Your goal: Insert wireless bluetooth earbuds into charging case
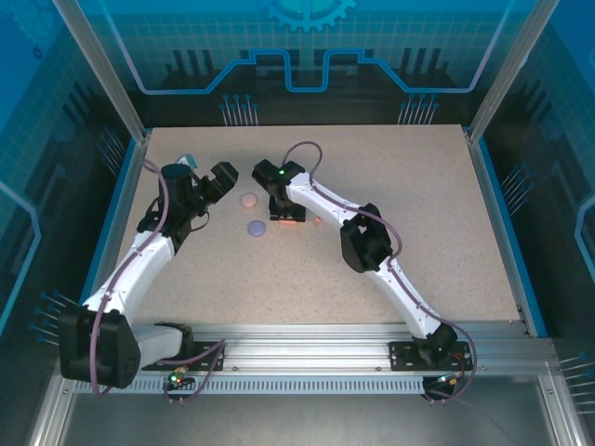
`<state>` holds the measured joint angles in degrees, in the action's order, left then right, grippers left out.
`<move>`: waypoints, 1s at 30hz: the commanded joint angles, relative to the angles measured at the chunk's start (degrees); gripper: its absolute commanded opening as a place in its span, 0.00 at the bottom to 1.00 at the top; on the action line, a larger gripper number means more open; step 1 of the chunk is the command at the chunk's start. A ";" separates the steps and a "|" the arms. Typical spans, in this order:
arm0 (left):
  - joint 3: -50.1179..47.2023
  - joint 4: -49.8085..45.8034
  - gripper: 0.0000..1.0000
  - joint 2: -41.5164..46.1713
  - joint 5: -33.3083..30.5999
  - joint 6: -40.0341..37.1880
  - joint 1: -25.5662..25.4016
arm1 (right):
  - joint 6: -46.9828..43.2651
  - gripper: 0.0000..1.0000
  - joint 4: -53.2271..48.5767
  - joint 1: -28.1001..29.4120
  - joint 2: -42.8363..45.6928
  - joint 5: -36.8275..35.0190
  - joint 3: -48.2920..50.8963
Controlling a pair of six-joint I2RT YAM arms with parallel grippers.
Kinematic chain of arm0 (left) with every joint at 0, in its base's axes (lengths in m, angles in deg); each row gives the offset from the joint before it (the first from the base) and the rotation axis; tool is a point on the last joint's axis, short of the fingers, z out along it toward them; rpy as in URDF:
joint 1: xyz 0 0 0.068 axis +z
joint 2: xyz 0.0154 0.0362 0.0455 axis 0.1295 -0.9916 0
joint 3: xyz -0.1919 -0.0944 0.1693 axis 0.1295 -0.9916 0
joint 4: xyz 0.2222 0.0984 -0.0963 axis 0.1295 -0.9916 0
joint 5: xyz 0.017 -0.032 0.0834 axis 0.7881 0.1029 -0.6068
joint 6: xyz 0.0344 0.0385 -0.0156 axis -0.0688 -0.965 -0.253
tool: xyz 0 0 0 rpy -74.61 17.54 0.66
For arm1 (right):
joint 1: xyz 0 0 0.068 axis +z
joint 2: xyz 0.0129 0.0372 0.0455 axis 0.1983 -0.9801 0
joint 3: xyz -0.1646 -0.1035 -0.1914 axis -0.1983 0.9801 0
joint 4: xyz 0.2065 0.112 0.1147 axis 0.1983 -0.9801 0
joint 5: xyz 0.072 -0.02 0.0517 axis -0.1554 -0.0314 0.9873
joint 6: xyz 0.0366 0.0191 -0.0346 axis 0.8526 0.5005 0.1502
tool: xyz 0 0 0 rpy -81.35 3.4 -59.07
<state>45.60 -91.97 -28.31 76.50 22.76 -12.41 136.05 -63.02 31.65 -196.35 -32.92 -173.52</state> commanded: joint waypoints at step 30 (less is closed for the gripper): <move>-31.27 47.80 0.90 -9.22 -12.07 12.86 -22.97 | 17.43 0.43 10.47 -3.32 20.21 13.75 25.59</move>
<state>14.73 -54.59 -35.55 71.10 35.05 -33.98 149.95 -53.51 29.10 -175.92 -22.61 -148.56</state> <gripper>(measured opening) 0.906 0.513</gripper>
